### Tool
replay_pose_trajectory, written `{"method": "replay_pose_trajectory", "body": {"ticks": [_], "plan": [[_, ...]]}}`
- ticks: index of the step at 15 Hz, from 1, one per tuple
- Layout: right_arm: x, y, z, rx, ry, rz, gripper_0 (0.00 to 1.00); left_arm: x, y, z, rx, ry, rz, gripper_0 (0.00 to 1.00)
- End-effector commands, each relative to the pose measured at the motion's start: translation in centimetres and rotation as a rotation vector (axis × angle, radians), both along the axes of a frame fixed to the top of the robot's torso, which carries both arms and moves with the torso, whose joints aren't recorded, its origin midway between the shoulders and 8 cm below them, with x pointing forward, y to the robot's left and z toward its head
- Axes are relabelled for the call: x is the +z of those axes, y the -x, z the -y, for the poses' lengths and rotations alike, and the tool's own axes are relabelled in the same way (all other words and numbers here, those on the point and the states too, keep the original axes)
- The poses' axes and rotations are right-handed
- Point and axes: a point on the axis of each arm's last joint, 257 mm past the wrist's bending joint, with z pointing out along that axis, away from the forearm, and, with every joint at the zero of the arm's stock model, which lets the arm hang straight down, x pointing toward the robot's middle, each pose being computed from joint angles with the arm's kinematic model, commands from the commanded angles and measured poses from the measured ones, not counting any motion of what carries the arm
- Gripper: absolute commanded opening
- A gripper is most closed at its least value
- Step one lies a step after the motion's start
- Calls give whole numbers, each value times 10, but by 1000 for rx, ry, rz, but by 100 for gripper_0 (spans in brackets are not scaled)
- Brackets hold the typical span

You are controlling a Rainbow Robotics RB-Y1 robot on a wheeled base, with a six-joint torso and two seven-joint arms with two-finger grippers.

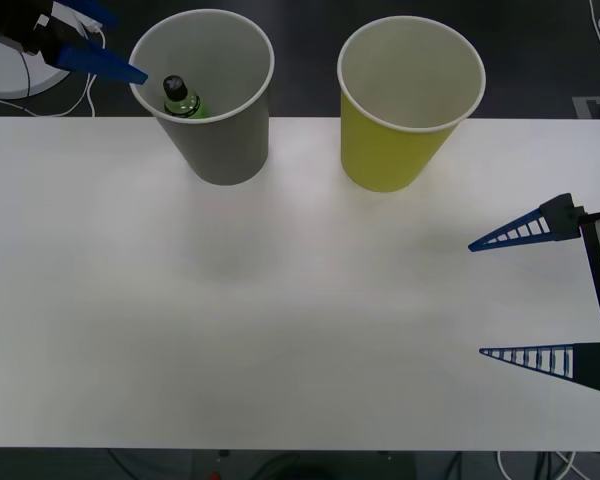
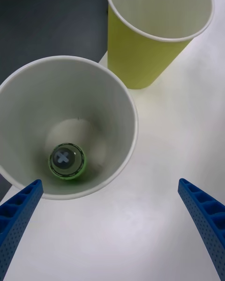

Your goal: Put the can into the green bin and the plastic bottle into the gray bin

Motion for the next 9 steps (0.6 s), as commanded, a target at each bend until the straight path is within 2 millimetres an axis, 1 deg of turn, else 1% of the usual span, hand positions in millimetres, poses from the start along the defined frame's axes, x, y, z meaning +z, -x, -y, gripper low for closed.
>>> {"method": "replay_pose_trajectory", "body": {"ticks": [1,4,6,9], "plan": [[0,0,0,0,0,0,100,-6,9,-3,-14,24,7,100],[0,0,0,0,0,0,100,-15,15,-5,-28,49,34,100],[0,0,0,0,0,0,100,-25,20,-5,-37,59,51,100],[0,0,0,0,0,0,100,-37,35,-4,-58,31,80,100]]}}
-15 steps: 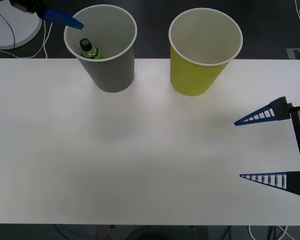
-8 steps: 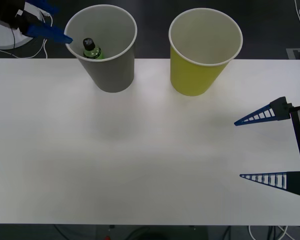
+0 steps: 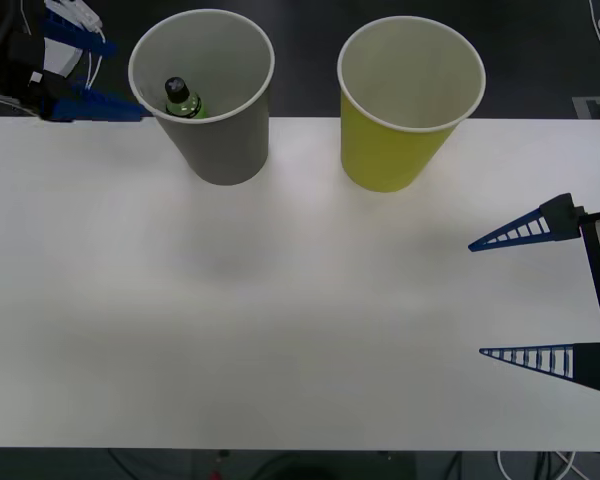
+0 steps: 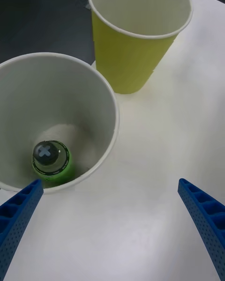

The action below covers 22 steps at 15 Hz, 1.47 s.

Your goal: Put the can into the green bin and the plastic bottle into the gray bin

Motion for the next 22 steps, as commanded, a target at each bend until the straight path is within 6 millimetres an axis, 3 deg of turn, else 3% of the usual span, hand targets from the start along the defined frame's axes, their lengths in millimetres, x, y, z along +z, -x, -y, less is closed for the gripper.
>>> {"method": "replay_pose_trajectory", "body": {"ticks": [1,12,16,22], "plan": [[0,0,0,0,0,0,100,-11,15,1,-20,-19,18,100],[0,0,0,0,0,0,100,-61,82,-17,-194,-33,130,100],[0,0,0,0,0,0,100,-66,103,-34,-302,-70,125,100],[0,0,0,0,0,0,100,-81,128,-44,-364,-88,132,100]]}}
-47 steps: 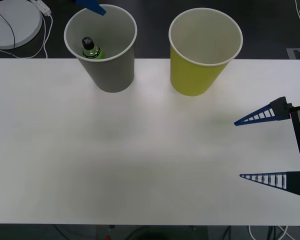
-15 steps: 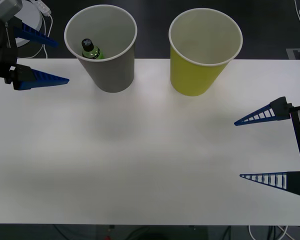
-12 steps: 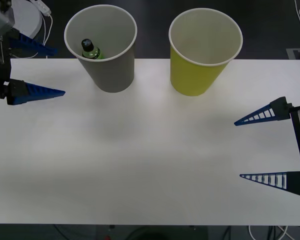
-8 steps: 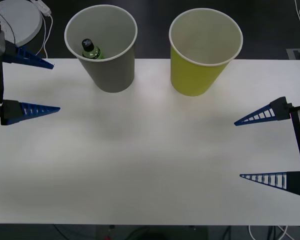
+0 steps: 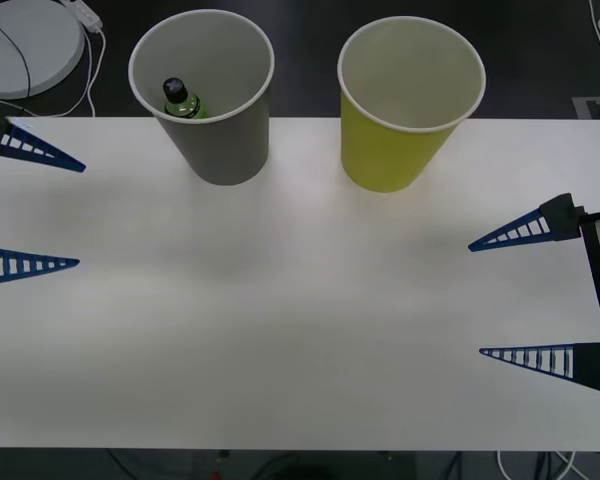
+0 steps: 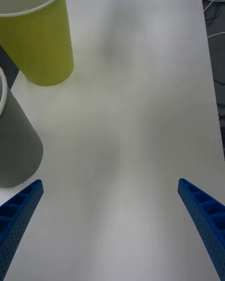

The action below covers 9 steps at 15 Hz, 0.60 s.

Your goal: Put the can into the green bin and the plastic bottle into the gray bin

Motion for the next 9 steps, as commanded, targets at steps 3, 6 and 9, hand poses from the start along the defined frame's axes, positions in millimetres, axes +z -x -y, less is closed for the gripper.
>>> {"method": "replay_pose_trajectory", "body": {"ticks": [3,6,9], "plan": [[0,0,0,0,0,0,100,-8,19,-3,-21,-13,7,100],[0,0,0,0,0,0,100,-11,28,-3,-23,9,5,100],[0,0,0,0,0,0,100,-14,32,-3,-27,12,4,100]]}}
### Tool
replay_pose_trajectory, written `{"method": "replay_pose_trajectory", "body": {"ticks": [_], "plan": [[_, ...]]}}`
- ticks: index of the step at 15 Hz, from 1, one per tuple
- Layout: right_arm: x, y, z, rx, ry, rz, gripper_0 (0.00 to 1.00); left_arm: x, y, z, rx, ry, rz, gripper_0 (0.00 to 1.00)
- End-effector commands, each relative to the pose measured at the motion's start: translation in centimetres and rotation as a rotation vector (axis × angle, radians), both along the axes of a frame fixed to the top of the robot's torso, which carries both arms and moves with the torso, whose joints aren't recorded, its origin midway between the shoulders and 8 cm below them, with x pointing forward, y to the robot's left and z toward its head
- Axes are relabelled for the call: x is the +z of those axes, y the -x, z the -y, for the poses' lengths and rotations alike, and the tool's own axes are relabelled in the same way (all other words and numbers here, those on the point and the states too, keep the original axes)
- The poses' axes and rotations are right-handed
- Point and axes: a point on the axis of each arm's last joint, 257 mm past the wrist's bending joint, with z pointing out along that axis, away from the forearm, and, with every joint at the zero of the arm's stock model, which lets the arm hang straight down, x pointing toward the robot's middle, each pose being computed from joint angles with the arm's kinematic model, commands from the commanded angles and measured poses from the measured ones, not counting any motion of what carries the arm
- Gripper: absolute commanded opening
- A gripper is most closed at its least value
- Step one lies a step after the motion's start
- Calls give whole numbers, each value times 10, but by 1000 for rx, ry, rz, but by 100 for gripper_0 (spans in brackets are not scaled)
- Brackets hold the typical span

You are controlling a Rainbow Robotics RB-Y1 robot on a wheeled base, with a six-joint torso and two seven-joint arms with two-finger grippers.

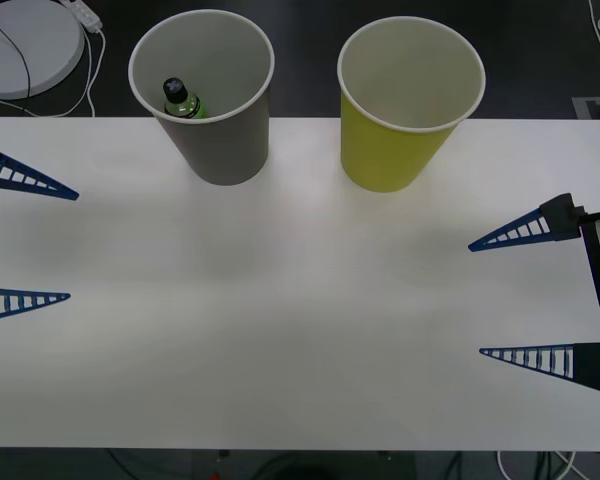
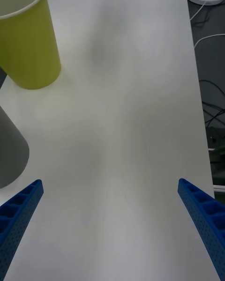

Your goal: Put the can into the green bin and the plastic bottle into the gray bin

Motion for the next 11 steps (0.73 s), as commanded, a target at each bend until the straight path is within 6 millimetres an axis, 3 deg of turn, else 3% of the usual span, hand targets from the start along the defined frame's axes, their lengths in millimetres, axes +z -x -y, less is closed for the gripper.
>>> {"method": "replay_pose_trajectory", "body": {"ticks": [1,11], "plan": [[0,0,0,0,0,0,100,-3,5,-3,-3,-5,1,100],[0,0,0,0,0,0,100,-6,11,-3,-6,0,-8,100]]}}
